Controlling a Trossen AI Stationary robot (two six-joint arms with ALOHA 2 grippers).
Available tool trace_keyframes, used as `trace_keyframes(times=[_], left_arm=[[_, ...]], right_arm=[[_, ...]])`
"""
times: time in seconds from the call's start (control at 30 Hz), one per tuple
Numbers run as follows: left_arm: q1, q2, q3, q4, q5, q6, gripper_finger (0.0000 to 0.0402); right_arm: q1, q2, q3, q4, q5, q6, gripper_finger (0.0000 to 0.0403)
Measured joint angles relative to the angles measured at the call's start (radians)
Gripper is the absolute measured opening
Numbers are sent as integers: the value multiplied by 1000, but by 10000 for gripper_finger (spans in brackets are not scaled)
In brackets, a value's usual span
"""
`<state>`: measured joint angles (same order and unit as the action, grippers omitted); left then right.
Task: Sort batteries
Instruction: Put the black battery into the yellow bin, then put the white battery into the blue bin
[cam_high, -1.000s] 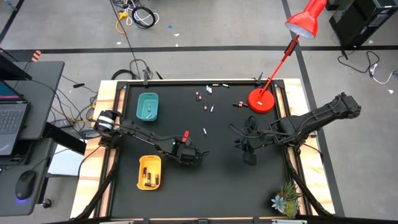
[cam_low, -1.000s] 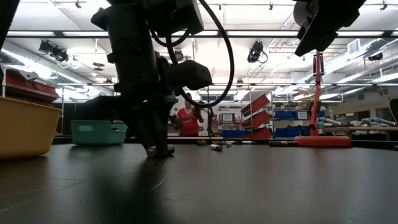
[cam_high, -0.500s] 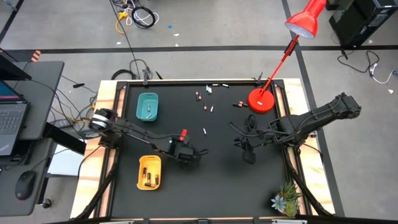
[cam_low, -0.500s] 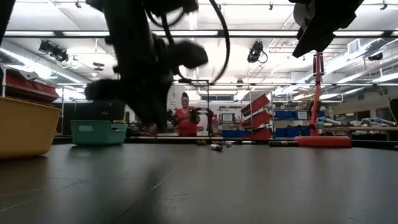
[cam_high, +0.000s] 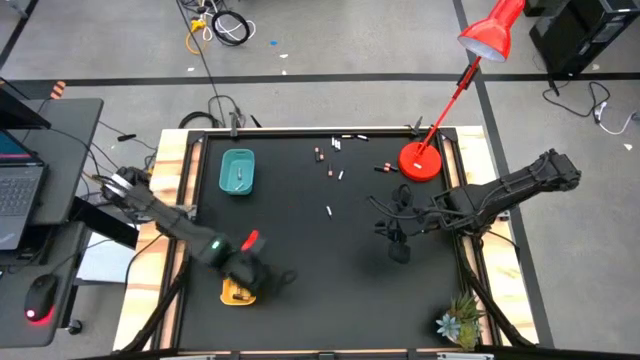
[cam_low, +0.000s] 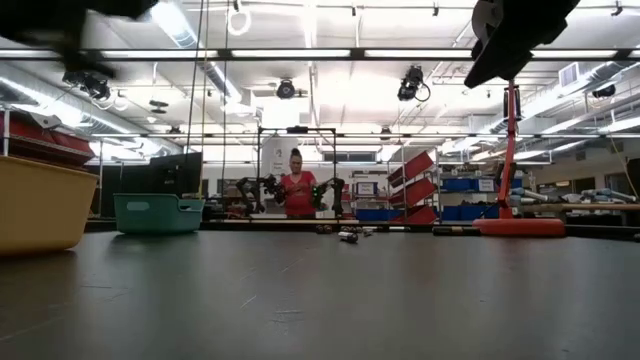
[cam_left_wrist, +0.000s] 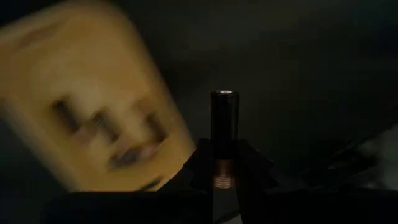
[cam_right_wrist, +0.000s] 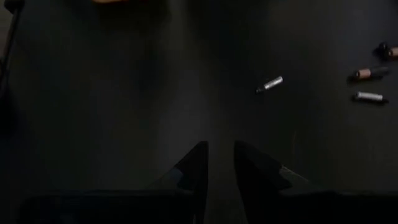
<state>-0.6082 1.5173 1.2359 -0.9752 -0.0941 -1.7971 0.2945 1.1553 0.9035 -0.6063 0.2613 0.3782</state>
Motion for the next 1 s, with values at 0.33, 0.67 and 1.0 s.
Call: trace_keyframes(times=[0.33,0.67,1.0], left_arm=[[-140,2,-127,48,12,-324,91],[8,-6,-15,29,-75,-159,230],[375,51,19,287,-208,406,175]], right_arm=[[-5,1,0,127,-60,-38,87],[-5,2,0,127,-79,-46,87],[-81,8,0,134,-55,-119,82]])
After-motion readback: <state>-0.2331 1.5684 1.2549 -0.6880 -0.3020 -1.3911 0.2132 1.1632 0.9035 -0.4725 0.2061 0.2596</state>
